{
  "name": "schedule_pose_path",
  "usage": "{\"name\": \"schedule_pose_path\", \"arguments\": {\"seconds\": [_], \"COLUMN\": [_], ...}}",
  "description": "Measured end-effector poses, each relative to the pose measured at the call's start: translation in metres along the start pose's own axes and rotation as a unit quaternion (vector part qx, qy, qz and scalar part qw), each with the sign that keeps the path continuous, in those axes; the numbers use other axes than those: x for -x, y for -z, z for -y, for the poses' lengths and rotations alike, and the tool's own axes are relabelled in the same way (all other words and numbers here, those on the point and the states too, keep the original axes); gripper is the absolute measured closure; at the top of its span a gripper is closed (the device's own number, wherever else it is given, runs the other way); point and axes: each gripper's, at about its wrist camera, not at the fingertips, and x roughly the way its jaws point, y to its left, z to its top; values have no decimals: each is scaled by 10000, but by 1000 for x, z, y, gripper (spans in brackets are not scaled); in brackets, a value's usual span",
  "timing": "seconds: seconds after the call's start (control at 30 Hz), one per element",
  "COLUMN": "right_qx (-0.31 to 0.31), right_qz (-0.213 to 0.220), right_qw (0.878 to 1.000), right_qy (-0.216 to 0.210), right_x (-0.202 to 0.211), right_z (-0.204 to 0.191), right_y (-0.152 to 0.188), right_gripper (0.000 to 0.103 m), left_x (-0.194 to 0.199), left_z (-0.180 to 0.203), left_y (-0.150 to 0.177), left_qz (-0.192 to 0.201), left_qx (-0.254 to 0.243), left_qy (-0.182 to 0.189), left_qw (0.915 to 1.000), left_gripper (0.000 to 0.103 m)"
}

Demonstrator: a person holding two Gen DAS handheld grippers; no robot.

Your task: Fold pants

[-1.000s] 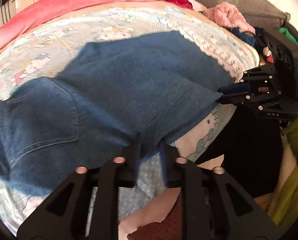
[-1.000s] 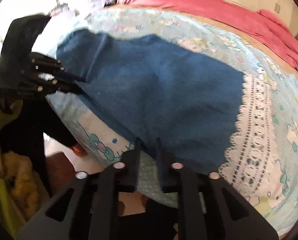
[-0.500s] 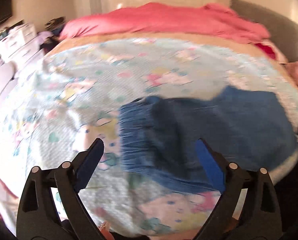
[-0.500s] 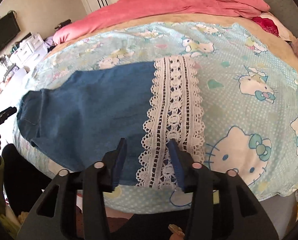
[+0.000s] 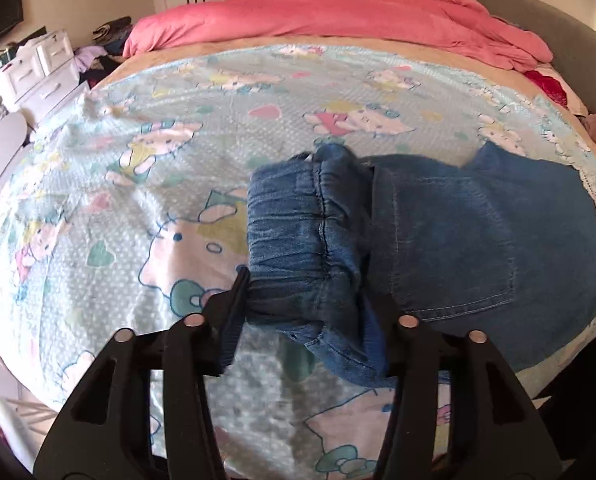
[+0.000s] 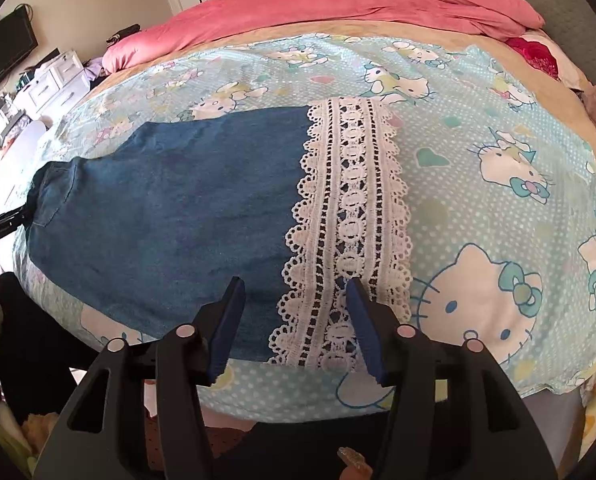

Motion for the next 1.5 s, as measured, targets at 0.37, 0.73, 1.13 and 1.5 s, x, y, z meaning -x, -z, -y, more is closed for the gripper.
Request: {"name": "schedule_pose_path", "arguments": {"seconds": [0.37,0.73,1.13,1.5], "right_qx": [506,18,-729,-411], "right_qz": [176,545,-3,135], "right_qw": [9984,9981,9966,9969], "right_qy": [-178,-282,-374,-658], "right_x": [-2,13,-61,-65], "right_z": [-40,-9,74,64], "right_y": [-10,-43,-132,-125], "right_gripper": [37,35,41,85], "left_x": [52,12,-75,-100], "left_z": [89,135,167,179], "left_y": [-11,-28,-122,-114], "left_qz": [616,-39,-374,-596], "left_qx": [-734,-1000,-667,-461], "left_qy": [1061,1696,1603,1948], "left_qw": [9897,9804,9841,9780], "left_gripper": [20,15,12,99]}}
